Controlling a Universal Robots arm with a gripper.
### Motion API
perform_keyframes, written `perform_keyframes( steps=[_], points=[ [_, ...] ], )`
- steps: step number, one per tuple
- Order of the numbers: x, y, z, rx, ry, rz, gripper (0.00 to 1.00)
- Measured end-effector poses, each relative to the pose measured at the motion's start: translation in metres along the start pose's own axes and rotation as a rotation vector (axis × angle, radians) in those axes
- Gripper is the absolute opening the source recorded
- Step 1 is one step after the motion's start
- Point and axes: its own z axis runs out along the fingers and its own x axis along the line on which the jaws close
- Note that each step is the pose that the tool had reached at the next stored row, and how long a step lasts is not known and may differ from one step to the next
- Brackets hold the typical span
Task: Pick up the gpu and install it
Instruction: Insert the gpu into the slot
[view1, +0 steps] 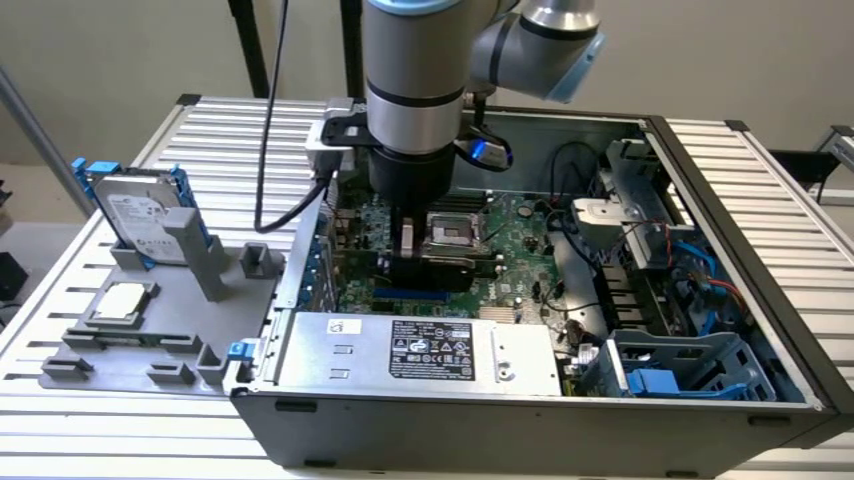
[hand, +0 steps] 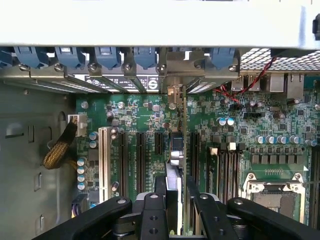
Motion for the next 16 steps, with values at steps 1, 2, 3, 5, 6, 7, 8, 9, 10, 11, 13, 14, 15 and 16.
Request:
perform_keyframes(
  steps=[1, 2, 3, 5, 6, 7, 8, 9, 10, 11, 13, 14, 15, 16],
  points=[
    [0.0000, 0.0000, 0.0004, 0.0000, 0.0000, 0.000, 0.27],
    [0.0000, 0.0000, 0.0007, 0.0000, 0.0000, 0.000, 0.27],
    [0.0000, 0.0000, 0.0009, -0.0001, 0.0001, 0.000, 0.27],
    [0.0000, 0.0001, 0.0014, -0.0004, 0.0001, 0.000, 0.27],
    [0.0000, 0.0001, 0.0017, -0.0008, 0.0001, 0.000, 0.27],
    [0.0000, 0.0000, 0.0018, -0.0013, 0.0001, 0.000, 0.27],
    [0.0000, -0.0002, 0.0019, -0.0017, -0.0001, 0.000, 0.27],
    [0.0000, -0.0004, 0.0020, -0.0018, -0.0003, 0.000, 0.27],
    [0.0000, -0.0005, 0.0020, -0.0019, -0.0009, 0.000, 0.27],
    [0.0000, -0.0006, 0.0022, -0.0019, -0.0020, 0.000, 0.27],
    [-0.0001, -0.0008, 0.0026, -0.0020, -0.0045, 0.000, 0.27],
    [-0.0002, -0.0009, 0.0028, -0.0022, -0.0058, 0.000, 0.27],
    [-0.0001, -0.0010, 0.0030, -0.0022, -0.0062, 0.000, 0.27],
    [-0.0001, -0.0010, 0.0032, -0.0023, -0.0063, 0.000, 0.27]
  ],
)
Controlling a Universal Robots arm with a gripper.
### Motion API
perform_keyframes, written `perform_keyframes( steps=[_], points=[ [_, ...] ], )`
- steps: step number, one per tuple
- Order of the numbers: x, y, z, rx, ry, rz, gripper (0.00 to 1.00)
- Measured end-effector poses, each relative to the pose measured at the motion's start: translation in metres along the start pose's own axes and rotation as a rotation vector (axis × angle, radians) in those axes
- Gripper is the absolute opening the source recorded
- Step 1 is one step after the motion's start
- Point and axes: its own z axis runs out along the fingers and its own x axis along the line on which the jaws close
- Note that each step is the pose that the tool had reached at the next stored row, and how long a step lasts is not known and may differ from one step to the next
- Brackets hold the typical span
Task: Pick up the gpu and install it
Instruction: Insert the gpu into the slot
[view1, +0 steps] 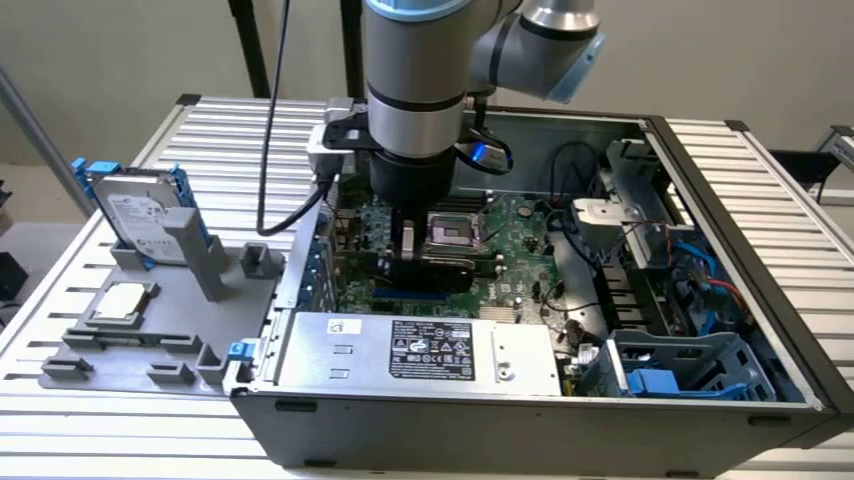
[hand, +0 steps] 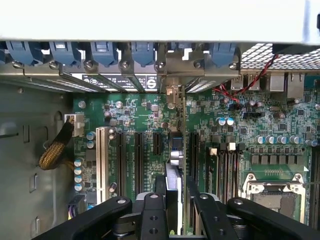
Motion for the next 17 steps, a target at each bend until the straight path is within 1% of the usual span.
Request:
perform_keyframes(
  steps=[9, 17],
  points=[
    [0.0000, -0.0002, 0.0032, -0.0016, -0.0001, 0.000, 0.27],
    [0.0001, -0.0007, 0.0055, -0.0054, 0.0001, 0.000, 0.27]
  ],
)
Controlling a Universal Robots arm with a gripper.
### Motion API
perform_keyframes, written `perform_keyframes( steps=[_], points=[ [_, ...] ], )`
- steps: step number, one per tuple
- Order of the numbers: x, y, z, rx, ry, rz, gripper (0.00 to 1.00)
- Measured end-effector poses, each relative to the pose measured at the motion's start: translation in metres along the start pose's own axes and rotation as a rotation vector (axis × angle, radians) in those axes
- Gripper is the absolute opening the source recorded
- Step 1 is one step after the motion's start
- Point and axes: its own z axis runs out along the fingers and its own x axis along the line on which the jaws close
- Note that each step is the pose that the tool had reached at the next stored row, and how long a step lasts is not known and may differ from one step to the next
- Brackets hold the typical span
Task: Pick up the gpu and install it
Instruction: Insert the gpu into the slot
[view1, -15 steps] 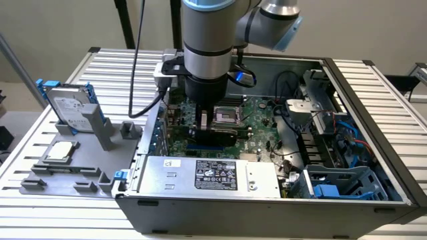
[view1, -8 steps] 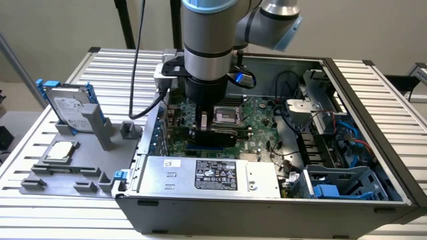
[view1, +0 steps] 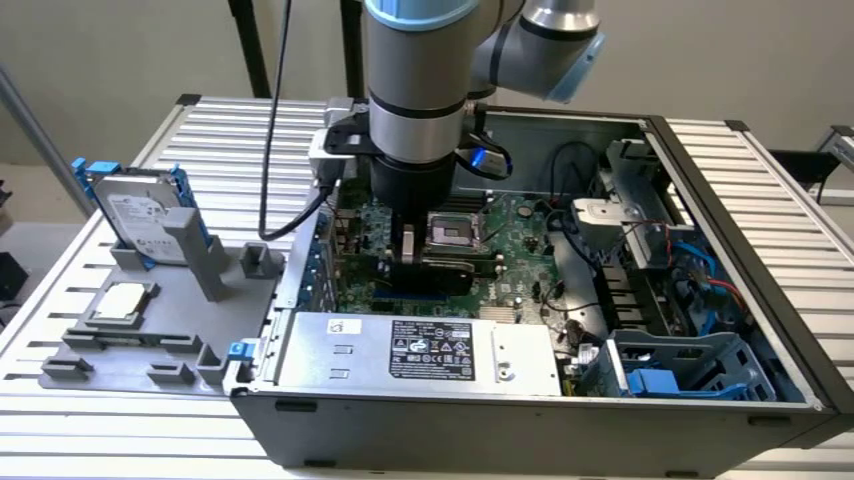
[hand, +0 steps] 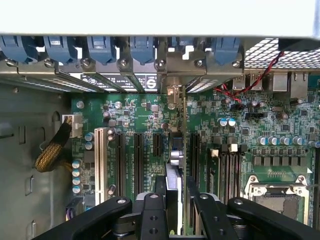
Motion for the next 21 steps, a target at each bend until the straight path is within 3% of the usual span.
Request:
perform_keyframes(
  steps=[19, 21],
  points=[
    [0.0008, -0.0014, 0.0055, -0.0079, -0.0008, 0.000, 0.27],
    [0.0008, -0.0014, 0.0056, -0.0076, -0.0005, 0.000, 0.34]
  ],
)
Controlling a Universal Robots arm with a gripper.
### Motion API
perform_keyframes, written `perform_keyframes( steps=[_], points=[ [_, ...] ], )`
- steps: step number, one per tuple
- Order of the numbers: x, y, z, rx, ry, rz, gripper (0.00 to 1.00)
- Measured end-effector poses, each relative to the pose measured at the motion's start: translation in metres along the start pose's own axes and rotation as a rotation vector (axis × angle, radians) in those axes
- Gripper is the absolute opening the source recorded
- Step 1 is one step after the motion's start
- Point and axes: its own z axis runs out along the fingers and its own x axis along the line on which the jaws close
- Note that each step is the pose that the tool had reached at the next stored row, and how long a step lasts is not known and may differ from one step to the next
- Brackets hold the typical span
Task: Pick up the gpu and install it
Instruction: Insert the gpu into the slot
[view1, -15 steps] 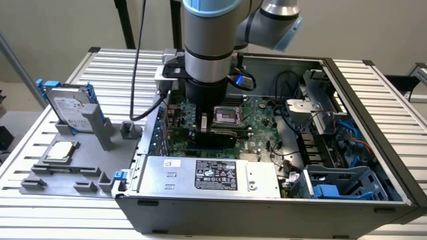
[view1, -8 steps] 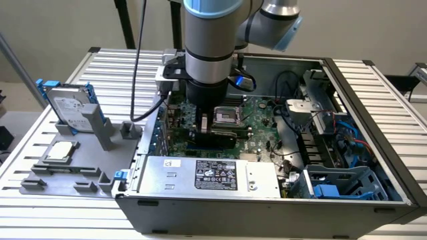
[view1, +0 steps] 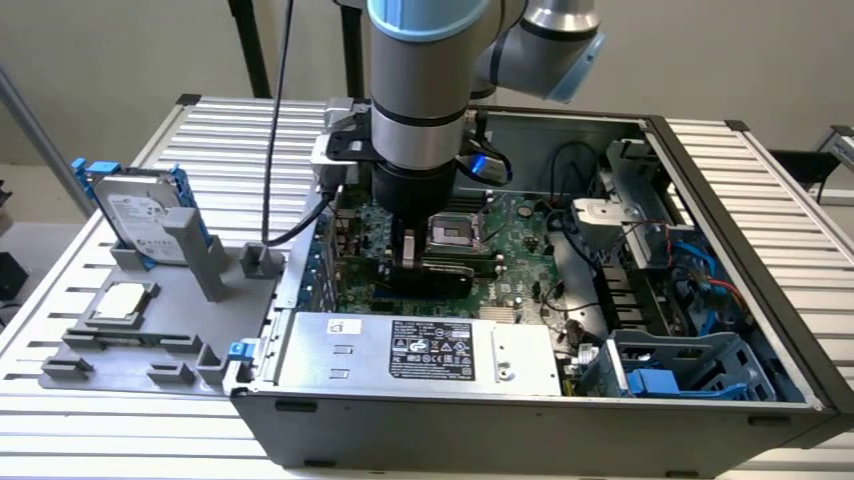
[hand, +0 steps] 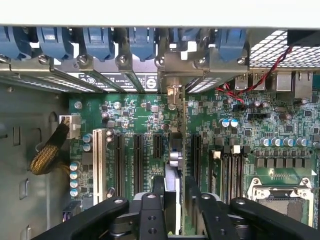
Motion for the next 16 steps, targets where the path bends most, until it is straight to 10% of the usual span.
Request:
perform_keyframes(
  steps=[16],
  points=[
    [0.000, 0.0004, -0.0172, -0.0009, 0.0006, 0.000, 0.41]
  ],
)
